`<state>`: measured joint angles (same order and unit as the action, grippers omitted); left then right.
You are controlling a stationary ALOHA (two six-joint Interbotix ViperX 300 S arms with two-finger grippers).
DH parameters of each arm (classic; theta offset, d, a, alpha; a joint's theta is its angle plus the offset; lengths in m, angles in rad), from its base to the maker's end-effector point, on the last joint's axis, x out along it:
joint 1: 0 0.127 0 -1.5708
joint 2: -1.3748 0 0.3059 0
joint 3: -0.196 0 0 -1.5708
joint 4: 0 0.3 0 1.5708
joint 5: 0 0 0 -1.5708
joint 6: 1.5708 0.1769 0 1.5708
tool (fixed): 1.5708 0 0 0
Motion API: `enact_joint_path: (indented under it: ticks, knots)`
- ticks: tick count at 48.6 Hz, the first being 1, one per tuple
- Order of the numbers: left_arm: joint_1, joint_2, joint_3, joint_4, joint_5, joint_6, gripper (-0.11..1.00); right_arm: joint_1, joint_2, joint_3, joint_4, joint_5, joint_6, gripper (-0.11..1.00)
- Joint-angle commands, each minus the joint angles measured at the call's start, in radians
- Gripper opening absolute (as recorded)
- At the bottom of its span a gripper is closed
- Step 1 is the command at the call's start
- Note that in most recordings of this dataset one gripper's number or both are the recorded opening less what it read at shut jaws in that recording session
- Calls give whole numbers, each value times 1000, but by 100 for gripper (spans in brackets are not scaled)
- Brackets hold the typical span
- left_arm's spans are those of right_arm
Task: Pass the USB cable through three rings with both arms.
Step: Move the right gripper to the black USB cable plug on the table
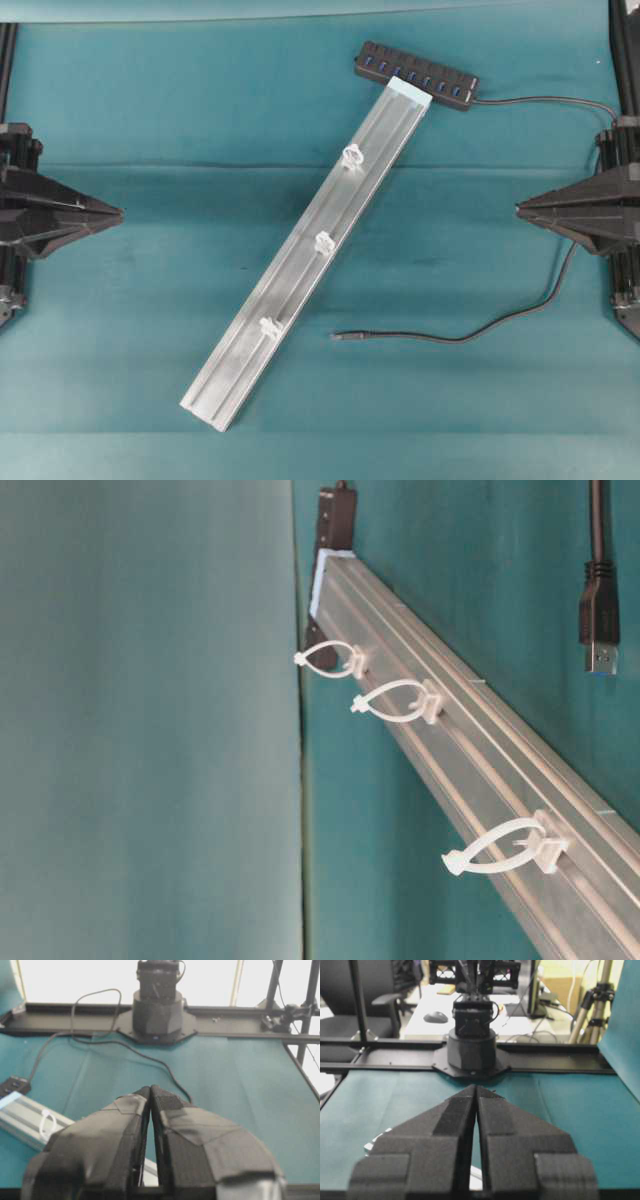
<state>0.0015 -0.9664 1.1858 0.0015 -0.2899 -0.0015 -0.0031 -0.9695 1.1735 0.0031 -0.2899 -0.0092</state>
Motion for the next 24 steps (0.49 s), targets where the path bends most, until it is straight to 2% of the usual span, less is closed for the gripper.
enact_joint_path:
  ticks: [1, 4, 7, 10, 16, 24]
  knots:
    - [-8, -3, -66, 18, -3, -8, 14, 2, 12, -17, 3, -5, 25, 9]
    - [-8, -3, -83, 18, 2, -5, 9, 3, 20, -34, 46, 18, 35, 11]
    - [-8, -3, -100, 18, 15, 5, 2, 2, 35, -49, 86, 60, 61, 3]
    - [-8, -3, -110, 18, 35, 8, 0, 2, 60, -75, 106, 117, 86, 2]
    - [-6, 0, -124, 20, 84, 6, 0, 2, 133, -156, 106, 247, 120, 2]
    - [-6, 3, -140, 20, 97, 8, 0, 9, 293, -291, 106, 460, 126, 2]
